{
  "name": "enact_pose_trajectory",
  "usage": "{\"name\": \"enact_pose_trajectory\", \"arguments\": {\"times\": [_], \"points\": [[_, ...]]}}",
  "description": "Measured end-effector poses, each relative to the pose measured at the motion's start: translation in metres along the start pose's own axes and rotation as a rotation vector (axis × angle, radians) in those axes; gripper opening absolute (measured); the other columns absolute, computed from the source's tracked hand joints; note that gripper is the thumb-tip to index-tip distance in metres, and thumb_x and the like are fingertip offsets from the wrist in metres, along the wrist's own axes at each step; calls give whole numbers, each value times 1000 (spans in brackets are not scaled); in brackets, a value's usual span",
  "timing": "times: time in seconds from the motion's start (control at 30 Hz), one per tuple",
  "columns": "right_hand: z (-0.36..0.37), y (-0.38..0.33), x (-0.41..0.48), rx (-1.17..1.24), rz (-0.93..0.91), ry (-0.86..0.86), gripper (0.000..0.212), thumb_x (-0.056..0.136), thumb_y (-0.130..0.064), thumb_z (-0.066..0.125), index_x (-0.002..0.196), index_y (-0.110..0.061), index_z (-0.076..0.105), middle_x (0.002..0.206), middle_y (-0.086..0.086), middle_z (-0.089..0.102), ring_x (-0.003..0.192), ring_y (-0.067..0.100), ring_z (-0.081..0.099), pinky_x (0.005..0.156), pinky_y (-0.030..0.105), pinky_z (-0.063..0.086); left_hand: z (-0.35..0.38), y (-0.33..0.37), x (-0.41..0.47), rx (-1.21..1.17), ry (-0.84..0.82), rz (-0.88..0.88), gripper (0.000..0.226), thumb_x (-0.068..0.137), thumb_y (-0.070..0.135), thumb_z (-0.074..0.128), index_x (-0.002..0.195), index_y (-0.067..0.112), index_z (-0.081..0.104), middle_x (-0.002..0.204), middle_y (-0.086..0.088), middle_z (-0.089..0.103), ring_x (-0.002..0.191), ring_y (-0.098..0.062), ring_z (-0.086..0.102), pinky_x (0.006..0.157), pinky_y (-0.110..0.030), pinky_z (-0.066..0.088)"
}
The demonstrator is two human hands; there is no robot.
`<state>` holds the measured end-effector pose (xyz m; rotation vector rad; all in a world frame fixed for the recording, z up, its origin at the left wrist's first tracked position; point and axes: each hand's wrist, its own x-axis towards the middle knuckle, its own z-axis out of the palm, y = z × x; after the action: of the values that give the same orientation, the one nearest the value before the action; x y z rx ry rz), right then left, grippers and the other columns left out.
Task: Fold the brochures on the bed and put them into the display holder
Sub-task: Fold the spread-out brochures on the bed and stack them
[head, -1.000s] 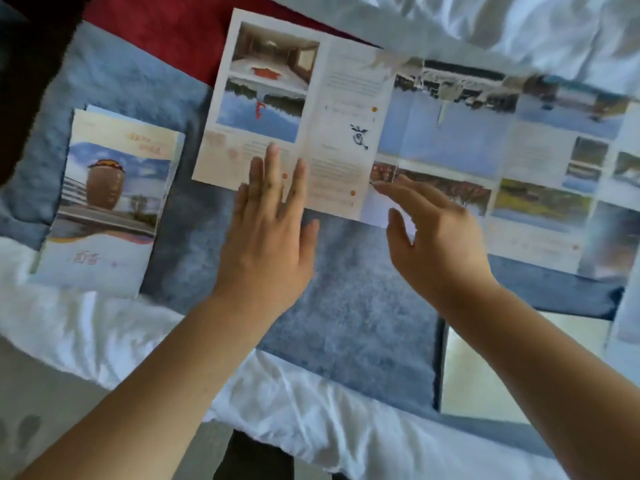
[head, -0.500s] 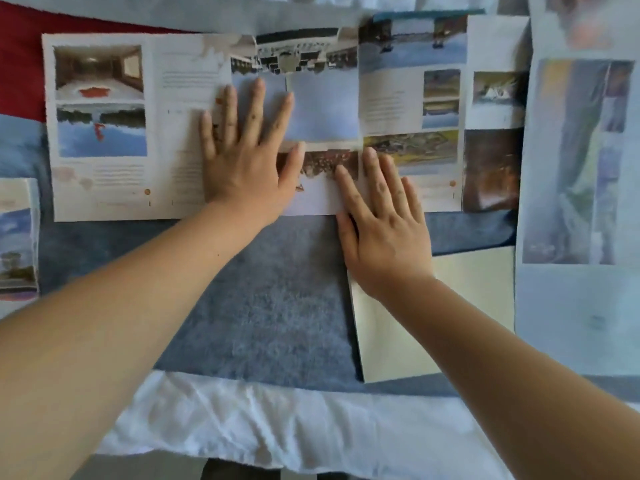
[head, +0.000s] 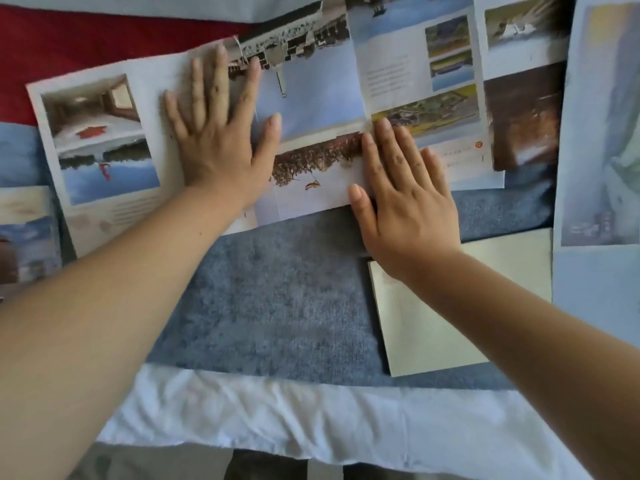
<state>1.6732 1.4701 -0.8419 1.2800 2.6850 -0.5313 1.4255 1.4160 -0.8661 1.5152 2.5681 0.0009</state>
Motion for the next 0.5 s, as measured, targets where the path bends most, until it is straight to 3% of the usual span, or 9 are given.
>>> {"name": "enact_pose_trajectory", "arguments": {"times": [0.13, 0.23, 0.33, 0.5], "points": [[-12, -18, 31, 14, 26, -48, 73, 106, -58, 6, 167, -18, 3, 174, -3, -1, 160, 14, -9, 128, 44, -10, 0, 15, -37, -70, -25, -239, 70, 101, 62, 19, 164, 34, 7, 173, -7, 0, 159, -32, -1, 122, -66, 2], [-21, -30, 58, -5, 27, -59, 74, 106, -58, 6, 167, -17, 8, 174, 1, 6, 160, 17, -6, 127, 48, -13, 1, 33, -72, -103, -92, -324, 73, 100, 64, 12, 164, 32, 1, 172, -11, -7, 158, -34, -5, 122, -66, 2], [-25, -43, 82, -51, 33, -70, 77, 105, -60, 6, 166, -13, 10, 174, 7, 10, 161, 23, -2, 127, 51, -14, -1, 50, -104, -129, -213, -330, 74, 97, 70, -2, 162, 36, -10, 170, -12, -17, 158, -34, -10, 123, -64, -1], [-20, -73, 103, -81, 22, -104, 78, 106, -60, 12, 166, -10, 7, 174, 12, 3, 160, 27, -4, 127, 51, -12, -17, 79, -148, -234, -299, -237, 70, 99, 68, -3, 163, 38, -5, 171, -17, -11, 156, -42, 7, 122, -64, 10]]}}
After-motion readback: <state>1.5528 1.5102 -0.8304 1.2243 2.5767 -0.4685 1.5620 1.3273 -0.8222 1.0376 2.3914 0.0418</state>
